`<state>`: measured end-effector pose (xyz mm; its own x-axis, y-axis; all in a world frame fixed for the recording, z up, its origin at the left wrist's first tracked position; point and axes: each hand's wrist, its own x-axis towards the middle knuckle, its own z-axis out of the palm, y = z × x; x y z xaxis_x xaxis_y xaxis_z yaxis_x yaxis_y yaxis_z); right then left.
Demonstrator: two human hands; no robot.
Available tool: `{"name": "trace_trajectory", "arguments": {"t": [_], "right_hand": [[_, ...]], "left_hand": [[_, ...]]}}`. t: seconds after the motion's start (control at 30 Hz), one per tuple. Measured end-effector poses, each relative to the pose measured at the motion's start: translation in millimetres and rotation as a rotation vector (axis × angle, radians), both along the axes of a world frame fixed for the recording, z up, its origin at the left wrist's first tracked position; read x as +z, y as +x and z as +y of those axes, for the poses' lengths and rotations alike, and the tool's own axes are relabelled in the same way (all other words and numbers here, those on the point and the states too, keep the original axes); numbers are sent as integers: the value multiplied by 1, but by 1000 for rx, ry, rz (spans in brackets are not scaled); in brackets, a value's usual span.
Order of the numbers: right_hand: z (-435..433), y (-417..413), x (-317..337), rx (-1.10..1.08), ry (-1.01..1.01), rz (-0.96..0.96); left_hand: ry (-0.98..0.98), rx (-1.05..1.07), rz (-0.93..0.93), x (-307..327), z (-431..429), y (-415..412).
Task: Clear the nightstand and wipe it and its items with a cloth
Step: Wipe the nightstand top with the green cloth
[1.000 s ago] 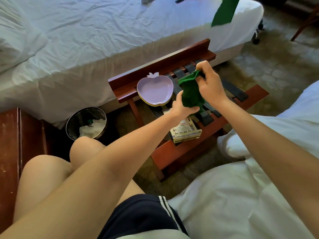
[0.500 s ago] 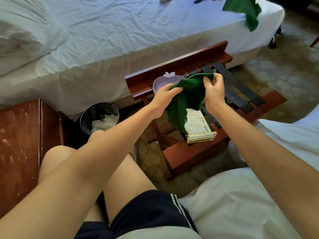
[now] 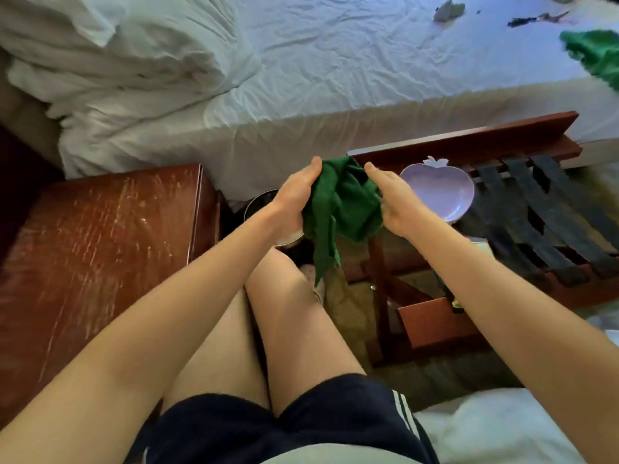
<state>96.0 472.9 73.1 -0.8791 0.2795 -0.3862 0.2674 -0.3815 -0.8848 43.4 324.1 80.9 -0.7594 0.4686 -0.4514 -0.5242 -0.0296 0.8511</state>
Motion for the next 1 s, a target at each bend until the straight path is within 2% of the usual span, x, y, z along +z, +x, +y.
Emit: {"name": "trace_trajectory", "arguments": {"t": [0.27, 0.37, 0.47, 0.7, 0.87, 1.0], "right_hand": [[-103, -24, -7, 548, -148, -98], [-149, -31, -10, 682, -217, -177], [-194, -28, -8, 764, -306, -168], [-259, -29, -1, 733, -385, 119], [-295, -30, 19, 721, -242, 212], [-316, -27, 30, 684, -188, 225]], "left_hand": [[308, 194, -125, 15, -121, -11], [326, 228, -90, 17, -156, -1], [268, 329, -61, 18, -189, 8], [5, 478, 136, 22, -268, 32], [-173, 549, 202, 19, -315, 57], [-233, 644, 195, 17, -345, 73]]}}
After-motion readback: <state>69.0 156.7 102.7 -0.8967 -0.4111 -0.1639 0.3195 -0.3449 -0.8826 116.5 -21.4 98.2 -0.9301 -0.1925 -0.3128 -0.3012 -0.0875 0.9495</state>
